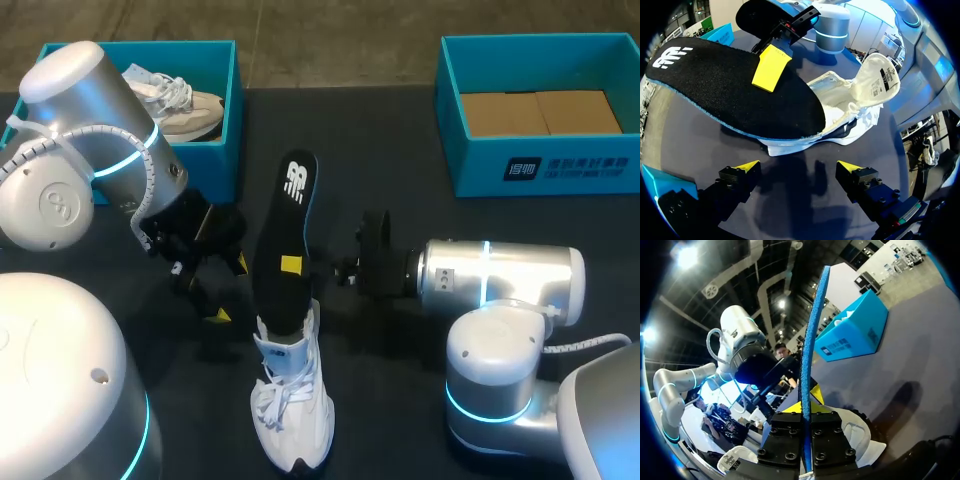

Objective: Take the shoe out of the shoebox, open the shoe tongue, remove and reinsert the insole, then place the shoe into the shoebox

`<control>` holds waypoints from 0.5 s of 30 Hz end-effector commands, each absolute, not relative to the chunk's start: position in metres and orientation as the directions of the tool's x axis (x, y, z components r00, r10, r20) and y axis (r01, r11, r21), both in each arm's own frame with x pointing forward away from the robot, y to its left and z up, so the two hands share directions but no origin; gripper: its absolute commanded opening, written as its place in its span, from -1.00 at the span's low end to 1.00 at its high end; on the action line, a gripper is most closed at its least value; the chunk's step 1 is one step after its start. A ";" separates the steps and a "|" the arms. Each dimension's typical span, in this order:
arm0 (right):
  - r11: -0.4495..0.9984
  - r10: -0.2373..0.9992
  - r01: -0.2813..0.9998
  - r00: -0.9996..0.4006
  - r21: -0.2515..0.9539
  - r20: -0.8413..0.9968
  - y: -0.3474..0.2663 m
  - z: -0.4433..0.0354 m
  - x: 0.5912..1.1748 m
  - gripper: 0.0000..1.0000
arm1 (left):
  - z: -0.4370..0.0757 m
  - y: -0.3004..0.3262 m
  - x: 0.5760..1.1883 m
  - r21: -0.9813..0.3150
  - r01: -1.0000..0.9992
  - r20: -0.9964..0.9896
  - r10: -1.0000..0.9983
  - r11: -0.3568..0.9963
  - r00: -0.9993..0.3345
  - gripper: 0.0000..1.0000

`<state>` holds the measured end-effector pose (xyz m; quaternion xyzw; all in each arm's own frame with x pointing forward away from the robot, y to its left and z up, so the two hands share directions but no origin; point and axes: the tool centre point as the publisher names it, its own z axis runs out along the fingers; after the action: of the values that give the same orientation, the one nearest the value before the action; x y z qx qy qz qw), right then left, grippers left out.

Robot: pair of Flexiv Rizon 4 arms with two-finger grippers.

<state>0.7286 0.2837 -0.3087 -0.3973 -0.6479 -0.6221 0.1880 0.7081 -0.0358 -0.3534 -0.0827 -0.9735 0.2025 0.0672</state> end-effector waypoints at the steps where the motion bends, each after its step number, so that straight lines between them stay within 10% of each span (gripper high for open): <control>1: -0.056 0.260 0.755 -0.621 0.653 0.740 0.282 -0.307 0.733 -1.00 | -0.354 -0.036 0.708 -0.403 0.133 0.097 0.187 0.905 -0.978 1.00; 15: -0.007 0.233 0.763 -0.627 0.646 0.743 0.277 -0.312 0.732 -1.00 | -0.354 -0.036 0.708 -0.403 0.133 0.097 0.187 0.905 -0.978 1.00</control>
<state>0.7311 0.2791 -0.3118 -0.3755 -0.6669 -0.6061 0.2165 0.7082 -0.0358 -0.3535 -0.0827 -0.9735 0.2024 0.0672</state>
